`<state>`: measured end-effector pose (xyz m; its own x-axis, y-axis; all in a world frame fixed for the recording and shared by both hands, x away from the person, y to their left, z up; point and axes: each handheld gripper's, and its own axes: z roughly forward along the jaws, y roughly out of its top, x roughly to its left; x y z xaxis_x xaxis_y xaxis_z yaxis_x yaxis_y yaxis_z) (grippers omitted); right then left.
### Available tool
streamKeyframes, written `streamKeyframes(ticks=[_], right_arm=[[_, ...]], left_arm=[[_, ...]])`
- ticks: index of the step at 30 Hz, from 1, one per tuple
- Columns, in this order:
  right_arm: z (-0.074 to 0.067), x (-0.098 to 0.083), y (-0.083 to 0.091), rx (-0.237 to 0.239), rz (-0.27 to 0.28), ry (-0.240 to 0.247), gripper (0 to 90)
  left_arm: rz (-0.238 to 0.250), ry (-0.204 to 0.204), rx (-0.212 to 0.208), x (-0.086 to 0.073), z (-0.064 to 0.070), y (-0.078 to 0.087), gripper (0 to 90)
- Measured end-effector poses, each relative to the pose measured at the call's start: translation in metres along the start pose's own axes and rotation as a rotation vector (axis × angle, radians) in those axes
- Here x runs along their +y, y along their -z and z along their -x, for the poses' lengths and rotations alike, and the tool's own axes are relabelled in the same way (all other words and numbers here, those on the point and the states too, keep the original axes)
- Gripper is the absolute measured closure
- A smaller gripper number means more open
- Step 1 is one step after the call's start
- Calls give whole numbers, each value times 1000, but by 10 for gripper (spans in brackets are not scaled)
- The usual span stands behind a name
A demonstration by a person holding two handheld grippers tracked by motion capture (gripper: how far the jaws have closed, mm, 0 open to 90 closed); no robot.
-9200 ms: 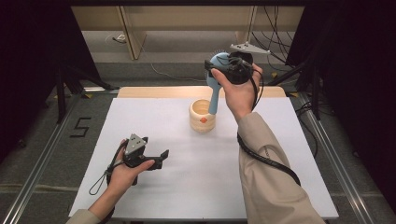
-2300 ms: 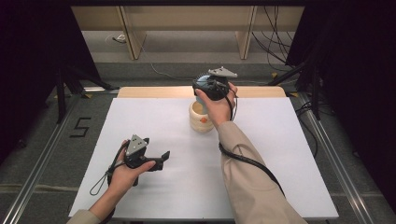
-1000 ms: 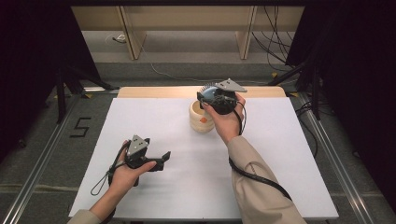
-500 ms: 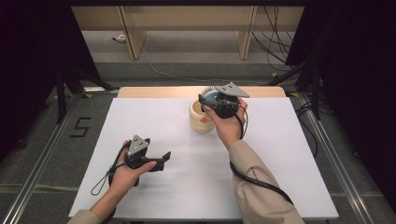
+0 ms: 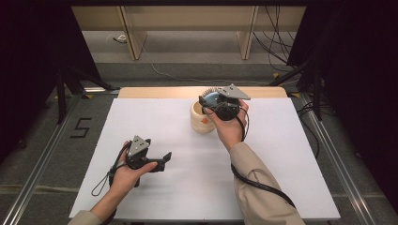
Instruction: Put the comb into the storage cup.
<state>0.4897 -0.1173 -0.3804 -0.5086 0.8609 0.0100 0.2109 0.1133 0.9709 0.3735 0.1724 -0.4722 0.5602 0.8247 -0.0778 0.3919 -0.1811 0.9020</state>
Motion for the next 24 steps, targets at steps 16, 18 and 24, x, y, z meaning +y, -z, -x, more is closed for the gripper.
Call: streamKeyframes(ticks=[16,18,24], right_arm=[[1,0,2,30,29,-53,52],[1,0,2,33,29,-54,45],[0,1,5,35,44,-56,42]], left_arm=[[-3,0,2,0,-1,-1,28],[-3,0,2,0,-1,-1,28],[-2,0,3,0,0,-1,28]])
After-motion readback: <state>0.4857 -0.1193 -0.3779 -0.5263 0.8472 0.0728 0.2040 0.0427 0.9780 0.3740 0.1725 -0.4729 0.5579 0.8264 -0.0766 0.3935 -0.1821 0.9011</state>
